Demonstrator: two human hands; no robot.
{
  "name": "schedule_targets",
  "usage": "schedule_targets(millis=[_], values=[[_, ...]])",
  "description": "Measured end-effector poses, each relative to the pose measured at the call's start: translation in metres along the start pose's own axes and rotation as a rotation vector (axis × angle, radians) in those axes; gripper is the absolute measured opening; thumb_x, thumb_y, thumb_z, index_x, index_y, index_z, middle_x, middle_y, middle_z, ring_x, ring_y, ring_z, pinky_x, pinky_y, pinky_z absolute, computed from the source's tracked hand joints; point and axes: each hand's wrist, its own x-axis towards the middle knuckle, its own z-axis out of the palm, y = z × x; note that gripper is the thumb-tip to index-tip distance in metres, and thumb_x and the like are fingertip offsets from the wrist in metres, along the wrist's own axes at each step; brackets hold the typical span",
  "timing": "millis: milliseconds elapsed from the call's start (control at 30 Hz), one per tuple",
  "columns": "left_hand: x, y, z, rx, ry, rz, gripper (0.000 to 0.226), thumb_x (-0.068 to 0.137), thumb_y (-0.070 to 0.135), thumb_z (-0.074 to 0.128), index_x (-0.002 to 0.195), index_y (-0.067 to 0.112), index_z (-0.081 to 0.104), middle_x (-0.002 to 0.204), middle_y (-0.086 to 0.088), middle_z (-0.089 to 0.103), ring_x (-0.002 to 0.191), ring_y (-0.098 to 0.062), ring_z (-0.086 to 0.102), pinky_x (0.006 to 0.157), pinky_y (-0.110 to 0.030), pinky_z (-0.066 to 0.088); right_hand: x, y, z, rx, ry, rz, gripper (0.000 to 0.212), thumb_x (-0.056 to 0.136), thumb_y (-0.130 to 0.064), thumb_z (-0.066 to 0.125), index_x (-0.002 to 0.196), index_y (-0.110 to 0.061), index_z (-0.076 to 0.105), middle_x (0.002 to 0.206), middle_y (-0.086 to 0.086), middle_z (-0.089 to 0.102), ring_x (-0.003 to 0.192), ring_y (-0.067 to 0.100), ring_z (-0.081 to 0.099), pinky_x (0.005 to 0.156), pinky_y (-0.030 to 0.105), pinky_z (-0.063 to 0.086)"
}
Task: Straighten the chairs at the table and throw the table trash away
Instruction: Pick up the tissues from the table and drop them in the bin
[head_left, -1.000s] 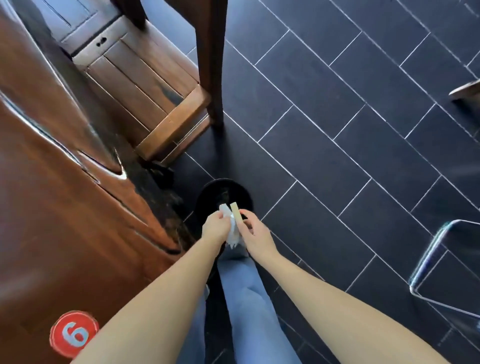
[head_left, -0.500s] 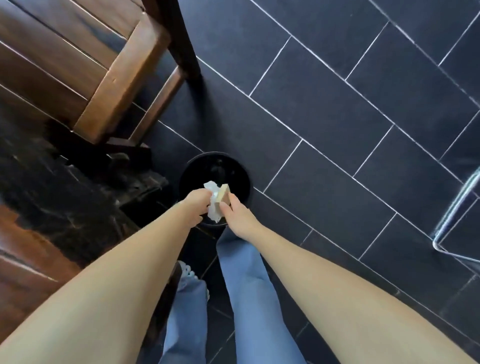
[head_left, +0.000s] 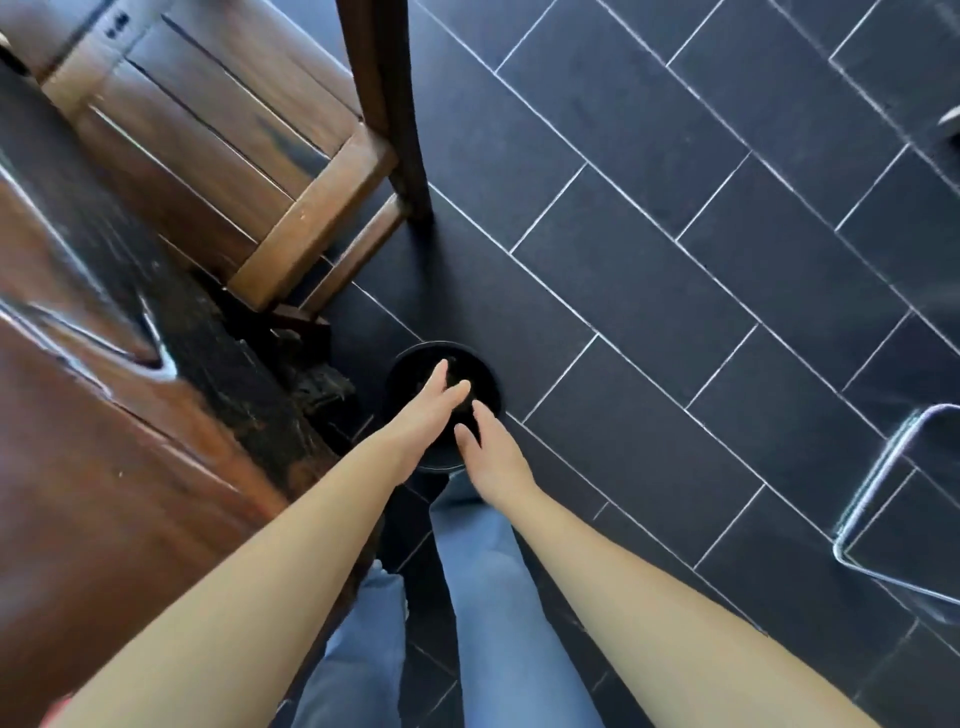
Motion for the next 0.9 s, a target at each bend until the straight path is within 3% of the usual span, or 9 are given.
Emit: schedule_targets(millis=[267,400,467,533,633,700,767,900], values=[[-0.159,0.015,-0.043,-0.185,0.275,0.316,0.056,0.099,0.037,0.035,0.147,0.037,0.008,0.154,0.013,0.015,0.14,-0.009,0.017,0.104,-0.023,0.017,-0.095,-0.098,0.004,-0.12,0.164,-0.317,0.052,0.1,-0.035,0.039,0.149,-0.025,0.027,0.154,-0.008,0.032,0.14,0.008,0.028,0.112,0.027,0.024],[-0.222,-0.01,-0.081,-0.054,0.499,0.452,0.058,0.098,0.032,0.038,0.147,0.029,0.007,0.157,0.007,0.001,0.144,-0.011,0.0,0.118,-0.036,0.002,-0.142,-0.148,0.036,-0.279,0.198,-0.539,0.054,0.099,-0.033,0.042,0.149,-0.02,0.027,0.155,-0.004,0.031,0.142,0.008,0.025,0.116,0.022,0.016],[-0.246,-0.027,-0.109,-0.033,0.571,0.436,0.06,0.098,0.034,0.039,0.147,0.027,0.007,0.158,0.004,-0.002,0.144,-0.015,-0.006,0.118,-0.038,-0.001,-0.163,-0.17,0.061,-0.408,0.156,-0.61,0.065,0.096,-0.054,0.027,0.15,-0.019,0.024,0.156,-0.003,0.027,0.144,0.009,0.021,0.117,0.02,0.01],[-0.27,-0.045,-0.139,-0.035,0.623,0.434,0.061,0.097,0.037,0.037,0.147,0.028,0.004,0.158,0.004,-0.004,0.144,-0.015,-0.008,0.118,-0.04,-0.002,-0.179,-0.187,0.089,-0.498,0.105,-0.682,0.095,0.076,-0.077,-0.002,0.151,-0.022,0.018,0.158,-0.004,0.022,0.145,0.008,0.017,0.114,0.015,0.003],[-0.313,-0.076,-0.184,0.021,0.74,0.485,0.061,0.097,0.041,0.034,0.146,0.032,-0.002,0.157,0.008,-0.006,0.144,-0.012,-0.01,0.116,-0.04,-0.006,-0.198,-0.213,0.135,-0.593,0.035,-0.751,0.114,0.06,-0.088,-0.015,0.151,-0.027,0.013,0.159,-0.008,0.015,0.146,0.006,0.014,0.116,0.019,0.007],[-0.339,-0.097,-0.215,0.027,0.823,0.503,0.061,0.097,0.04,0.034,0.146,0.033,-0.002,0.157,0.01,-0.007,0.143,-0.01,-0.012,0.115,-0.039,-0.008,-0.21,-0.236,0.167,-0.652,0.014,-0.825,0.093,0.078,-0.08,0.003,0.152,-0.025,0.013,0.16,-0.007,0.015,0.146,0.008,0.013,0.116,0.02,0.009],[-0.362,-0.117,-0.245,-0.006,0.881,0.511,0.062,0.097,0.039,0.035,0.146,0.032,-0.001,0.155,0.013,-0.006,0.143,-0.01,-0.012,0.117,-0.039,-0.005,-0.218,-0.261,0.198,-0.73,-0.007,-0.898,0.065,0.097,-0.053,0.026,0.152,-0.021,0.013,0.16,-0.005,0.017,0.146,0.008,0.013,0.114,0.016,0.005],[-0.39,-0.15,-0.307,-0.139,0.941,0.523,0.064,0.094,0.044,0.04,0.147,0.034,0.004,0.157,0.008,0.006,0.145,-0.014,0.004,0.118,-0.043,0.013,-0.228,-0.3,0.254,-0.781,-0.04,-1.0,0.089,0.081,-0.07,0.0,0.151,-0.018,0.018,0.158,-0.003,0.021,0.146,0.01,0.016,0.112,0.015,0.006]])
